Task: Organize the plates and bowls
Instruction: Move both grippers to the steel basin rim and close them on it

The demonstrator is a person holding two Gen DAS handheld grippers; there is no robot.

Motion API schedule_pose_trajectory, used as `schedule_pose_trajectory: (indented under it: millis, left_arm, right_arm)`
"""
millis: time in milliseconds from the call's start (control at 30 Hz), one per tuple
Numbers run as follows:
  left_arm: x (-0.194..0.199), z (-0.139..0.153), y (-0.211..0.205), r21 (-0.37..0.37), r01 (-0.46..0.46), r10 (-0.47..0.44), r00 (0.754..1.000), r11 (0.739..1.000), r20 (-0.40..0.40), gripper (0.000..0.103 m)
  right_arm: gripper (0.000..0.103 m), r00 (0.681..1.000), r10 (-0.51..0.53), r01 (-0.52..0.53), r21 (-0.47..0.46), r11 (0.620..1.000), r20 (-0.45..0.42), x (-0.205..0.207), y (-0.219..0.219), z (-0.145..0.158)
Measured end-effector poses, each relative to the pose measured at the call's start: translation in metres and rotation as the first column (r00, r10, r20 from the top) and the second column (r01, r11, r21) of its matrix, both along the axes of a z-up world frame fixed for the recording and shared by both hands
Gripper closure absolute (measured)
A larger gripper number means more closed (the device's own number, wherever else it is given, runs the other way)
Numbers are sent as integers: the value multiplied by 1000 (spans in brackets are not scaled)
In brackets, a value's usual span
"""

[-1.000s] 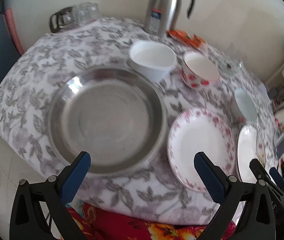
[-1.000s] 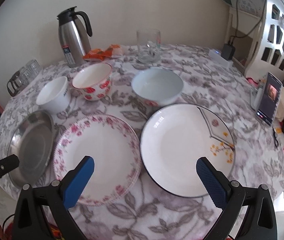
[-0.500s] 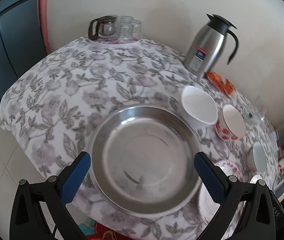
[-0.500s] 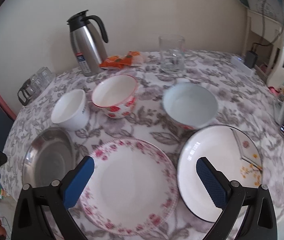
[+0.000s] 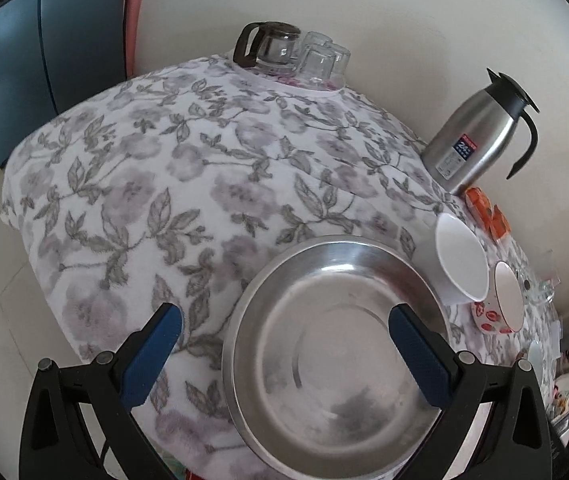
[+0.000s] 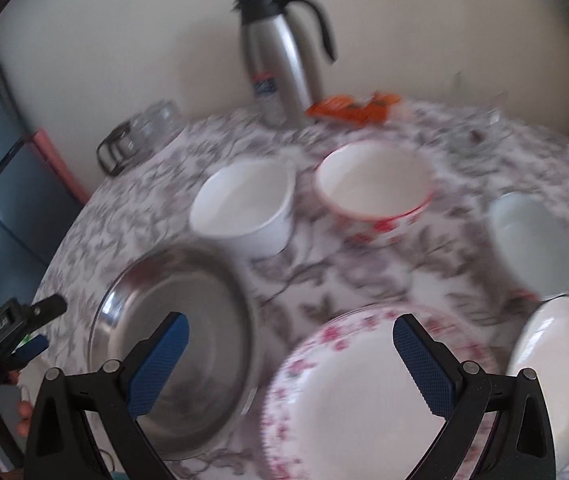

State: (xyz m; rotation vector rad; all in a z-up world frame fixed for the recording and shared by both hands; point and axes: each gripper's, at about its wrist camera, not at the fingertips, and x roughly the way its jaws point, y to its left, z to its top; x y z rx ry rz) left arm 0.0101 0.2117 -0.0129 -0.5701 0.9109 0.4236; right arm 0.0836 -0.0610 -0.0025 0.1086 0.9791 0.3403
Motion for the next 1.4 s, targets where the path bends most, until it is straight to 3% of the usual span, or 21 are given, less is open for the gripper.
schedule_pose_trajectory:
  millis: [267, 533, 767, 1400]
  left_arm:
    - [1, -20, 11, 36, 10, -11, 1000, 999, 21, 0]
    - [3, -47, 19, -60, 24, -26, 999, 998, -32, 0]
    - [11, -52, 6, -3, 86, -86, 994, 996, -63, 0]
    - [18, -71, 6, 7, 99, -97, 988, 995, -122, 0]
  right_arm:
    - [0, 998, 42, -42, 8, 999, -56, 6, 26, -30]
    - [0, 995, 49, -49, 7, 999, -82, 15, 32, -42]
    - [0, 989, 93, -85, 77, 993, -111, 19, 33, -49]
    - [0, 991, 120, -123, -30, 992, -66, 14, 44, -50]
